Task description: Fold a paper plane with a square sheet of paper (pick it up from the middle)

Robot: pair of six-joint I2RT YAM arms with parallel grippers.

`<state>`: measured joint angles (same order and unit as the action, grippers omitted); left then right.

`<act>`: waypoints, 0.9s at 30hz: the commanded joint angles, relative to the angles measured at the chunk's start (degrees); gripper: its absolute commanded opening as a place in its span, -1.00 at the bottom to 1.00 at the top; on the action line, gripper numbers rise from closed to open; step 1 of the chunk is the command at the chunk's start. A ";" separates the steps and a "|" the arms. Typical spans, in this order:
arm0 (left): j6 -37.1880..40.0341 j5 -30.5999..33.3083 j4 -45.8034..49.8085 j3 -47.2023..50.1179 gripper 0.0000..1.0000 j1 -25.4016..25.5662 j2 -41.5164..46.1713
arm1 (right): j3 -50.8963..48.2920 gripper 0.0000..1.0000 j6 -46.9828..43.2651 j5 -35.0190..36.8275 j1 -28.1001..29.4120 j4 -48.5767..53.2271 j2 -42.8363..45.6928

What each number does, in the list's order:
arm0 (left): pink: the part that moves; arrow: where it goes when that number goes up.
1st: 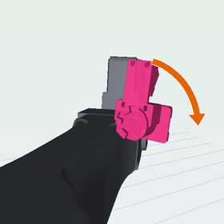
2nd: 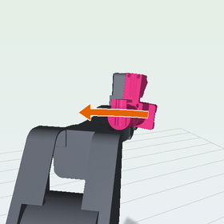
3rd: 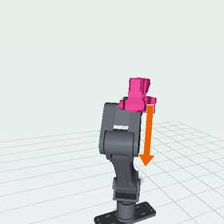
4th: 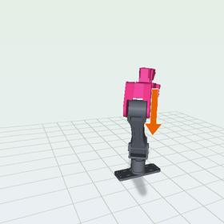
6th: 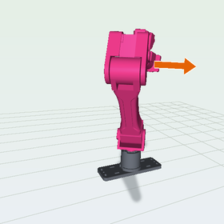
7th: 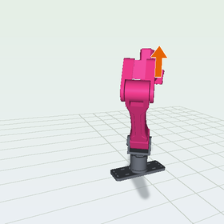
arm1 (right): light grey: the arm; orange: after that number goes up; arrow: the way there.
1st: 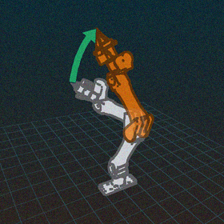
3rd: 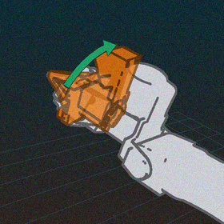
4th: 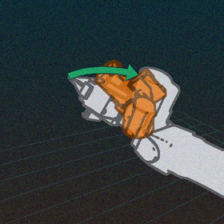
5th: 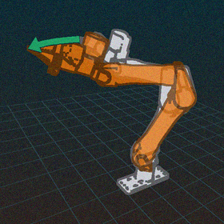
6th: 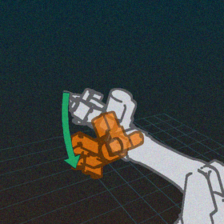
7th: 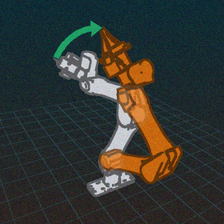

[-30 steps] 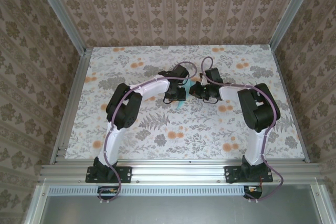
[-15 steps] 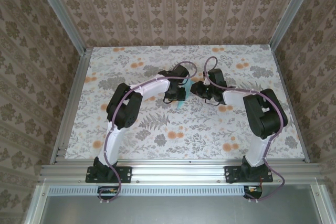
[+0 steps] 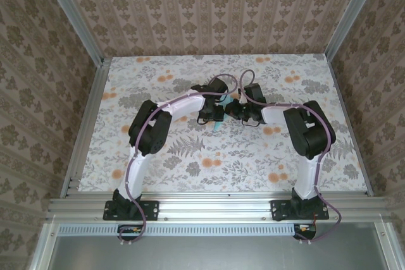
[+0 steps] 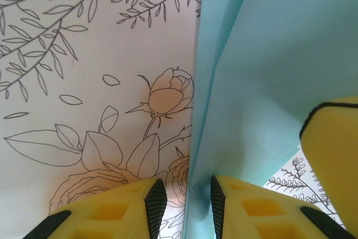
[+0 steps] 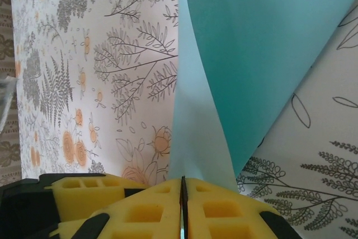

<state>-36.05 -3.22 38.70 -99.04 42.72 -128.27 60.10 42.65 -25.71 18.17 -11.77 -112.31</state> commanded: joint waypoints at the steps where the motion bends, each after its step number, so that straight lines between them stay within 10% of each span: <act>1: -0.09 2.17 5.43 1.83 -0.32 -0.97 -4.99 | 2.43 -0.80 0.38 0.33 0.04 1.65 -1.68; 14: 0.55 -4.29 1.71 5.35 -0.17 -1.98 3.70 | 6.75 -0.81 -1.38 2.49 -0.51 9.11 -6.23; 27: -1.54 -23.58 -13.83 13.50 -0.35 -7.29 6.74 | 8.13 -0.78 -3.63 2.03 -0.78 12.02 -7.39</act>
<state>-36.49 -21.58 28.93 -87.09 35.81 -122.19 67.44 40.45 -24.38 17.67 -3.38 -117.40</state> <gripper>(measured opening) 0.326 0.110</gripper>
